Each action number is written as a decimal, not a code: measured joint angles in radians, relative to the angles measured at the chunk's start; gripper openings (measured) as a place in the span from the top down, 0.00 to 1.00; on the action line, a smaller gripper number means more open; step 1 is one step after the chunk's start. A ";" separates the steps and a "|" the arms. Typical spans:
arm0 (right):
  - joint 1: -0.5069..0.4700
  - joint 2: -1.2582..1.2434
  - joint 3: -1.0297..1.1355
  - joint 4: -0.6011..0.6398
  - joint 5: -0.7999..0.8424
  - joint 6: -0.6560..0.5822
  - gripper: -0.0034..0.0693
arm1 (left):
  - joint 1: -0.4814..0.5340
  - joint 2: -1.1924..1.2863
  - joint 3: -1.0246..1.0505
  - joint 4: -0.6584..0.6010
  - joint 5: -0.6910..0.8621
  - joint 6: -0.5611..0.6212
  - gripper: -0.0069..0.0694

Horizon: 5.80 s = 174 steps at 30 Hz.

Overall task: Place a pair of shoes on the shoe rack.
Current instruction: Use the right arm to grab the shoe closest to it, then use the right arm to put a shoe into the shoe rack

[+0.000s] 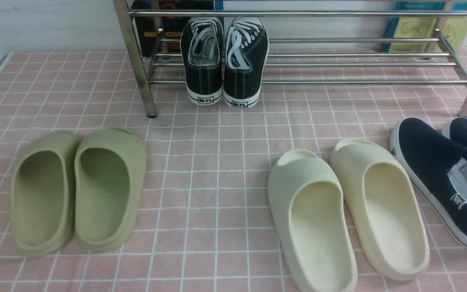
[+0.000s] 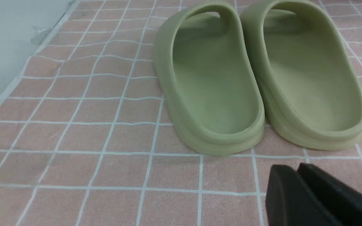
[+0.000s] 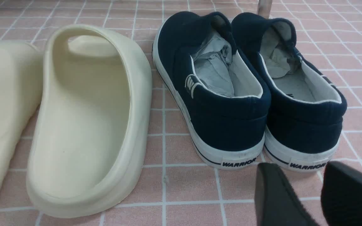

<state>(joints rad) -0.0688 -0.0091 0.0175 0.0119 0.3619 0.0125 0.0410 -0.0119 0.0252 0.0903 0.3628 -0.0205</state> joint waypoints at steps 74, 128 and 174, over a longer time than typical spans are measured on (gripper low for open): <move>0.000 0.000 0.007 1.028 -0.063 0.110 0.62 | 0.000 0.000 0.000 0.003 0.000 0.000 0.72; 0.106 1.720 -1.143 0.026 0.510 -0.204 0.91 | 0.000 0.000 0.000 0.007 0.000 0.000 0.65; 0.249 2.375 -2.420 -0.036 0.661 -0.130 0.85 | 0.000 0.000 0.000 0.009 0.001 0.000 0.60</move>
<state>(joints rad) 0.1804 2.3662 -2.4027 -0.0243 1.0231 -0.1174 0.0410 -0.0119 0.0252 0.0993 0.3639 -0.0205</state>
